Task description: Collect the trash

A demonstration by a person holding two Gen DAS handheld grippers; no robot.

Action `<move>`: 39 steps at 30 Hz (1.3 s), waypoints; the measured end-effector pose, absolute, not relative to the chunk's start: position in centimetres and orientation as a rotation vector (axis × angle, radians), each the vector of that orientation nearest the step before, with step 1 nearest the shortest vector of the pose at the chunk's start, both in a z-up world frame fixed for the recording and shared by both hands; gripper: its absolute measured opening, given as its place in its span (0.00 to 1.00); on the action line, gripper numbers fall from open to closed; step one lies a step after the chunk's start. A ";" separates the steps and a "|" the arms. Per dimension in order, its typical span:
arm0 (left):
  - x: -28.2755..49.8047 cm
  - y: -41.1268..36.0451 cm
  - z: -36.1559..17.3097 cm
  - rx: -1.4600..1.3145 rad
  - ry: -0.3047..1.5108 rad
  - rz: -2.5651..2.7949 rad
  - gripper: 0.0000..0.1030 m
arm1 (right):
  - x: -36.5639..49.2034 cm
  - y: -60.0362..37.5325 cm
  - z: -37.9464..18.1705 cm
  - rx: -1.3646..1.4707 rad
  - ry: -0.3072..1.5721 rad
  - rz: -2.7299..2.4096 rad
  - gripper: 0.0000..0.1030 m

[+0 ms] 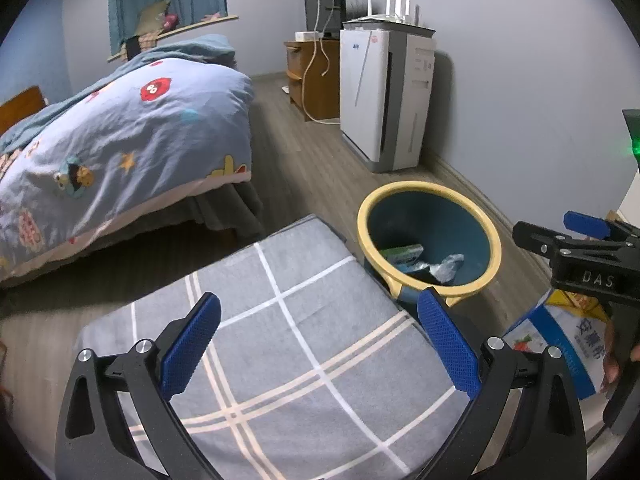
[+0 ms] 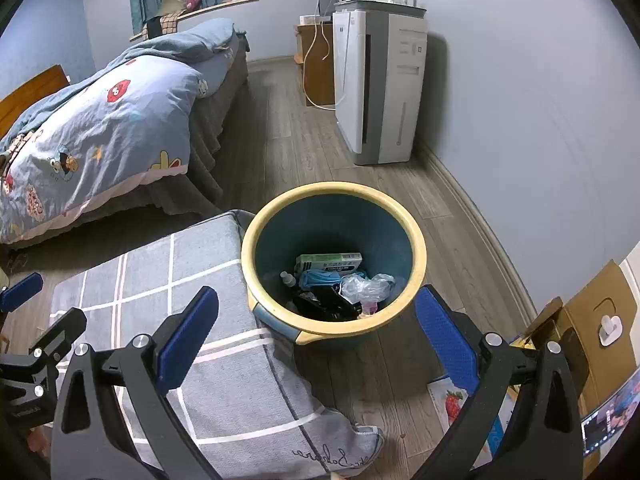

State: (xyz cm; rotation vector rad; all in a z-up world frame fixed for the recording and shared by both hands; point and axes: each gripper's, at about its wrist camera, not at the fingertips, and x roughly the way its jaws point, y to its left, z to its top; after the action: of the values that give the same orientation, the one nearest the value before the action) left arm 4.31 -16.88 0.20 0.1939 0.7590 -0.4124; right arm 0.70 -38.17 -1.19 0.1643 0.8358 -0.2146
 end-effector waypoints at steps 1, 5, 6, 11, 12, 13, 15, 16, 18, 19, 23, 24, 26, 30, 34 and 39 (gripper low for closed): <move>4.3 -16.9 0.2 0.196 0.759 -0.414 0.95 | 0.7 -38.2 -1.2 0.163 0.835 -0.217 0.94; 4.2 -17.0 0.2 0.201 0.760 -0.414 0.95 | 0.7 -38.2 -1.2 0.165 0.833 -0.214 0.94; 4.2 -17.1 0.2 0.199 0.760 -0.412 0.95 | 0.7 -38.3 -1.2 0.166 0.833 -0.213 0.94; 4.1 -17.1 0.2 0.199 0.760 -0.413 0.95 | 0.7 -38.3 -1.2 0.164 0.831 -0.214 0.94; 4.1 -17.1 0.2 0.199 0.760 -0.412 0.95 | 0.7 -38.4 -1.2 0.163 0.832 -0.214 0.94; 4.1 -17.1 0.2 0.199 0.760 -0.413 0.95 | 0.7 -38.3 -1.2 0.164 0.833 -0.214 0.94; 4.0 -17.1 0.1 0.201 0.759 -0.417 0.95 | 0.7 -38.3 -1.2 0.163 0.832 -0.214 0.94; 4.0 -17.1 0.1 0.202 0.759 -0.419 0.95 | 0.6 -38.2 -1.2 0.163 0.832 -0.215 0.94; 4.0 -17.2 0.0 0.204 0.759 -0.419 0.95 | 0.6 -38.2 -1.2 0.164 0.832 -0.215 0.94; 4.0 -17.2 0.1 0.203 0.759 -0.420 0.95 | 0.6 -38.3 -1.2 0.163 0.832 -0.214 0.94; 4.0 -17.2 0.0 0.202 0.760 -0.418 0.95 | 0.6 -38.2 -1.2 0.161 0.832 -0.215 0.94; 4.0 -17.1 0.1 0.202 0.760 -0.419 0.95 | 0.6 -38.2 -1.1 0.160 0.832 -0.214 0.94; 4.0 -17.1 0.1 0.203 0.760 -0.420 0.95 | 0.6 -38.1 -1.1 0.161 0.832 -0.215 0.94; 4.0 -17.2 0.0 0.205 0.761 -0.421 0.95 | 0.6 -38.2 -1.2 0.160 0.832 -0.215 0.94; 3.9 -17.2 0.0 0.205 0.759 -0.418 0.95 | 0.6 -38.2 -1.2 0.158 0.833 -0.214 0.94; 3.9 -17.2 -0.1 0.206 0.758 -0.420 0.95 | 0.6 -38.2 -1.3 0.157 0.835 -0.217 0.94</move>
State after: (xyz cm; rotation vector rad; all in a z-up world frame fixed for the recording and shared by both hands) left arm 3.91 -17.21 -0.08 0.2063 0.7583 -0.4197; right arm 0.65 -38.21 -1.29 0.1570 0.8354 -0.2166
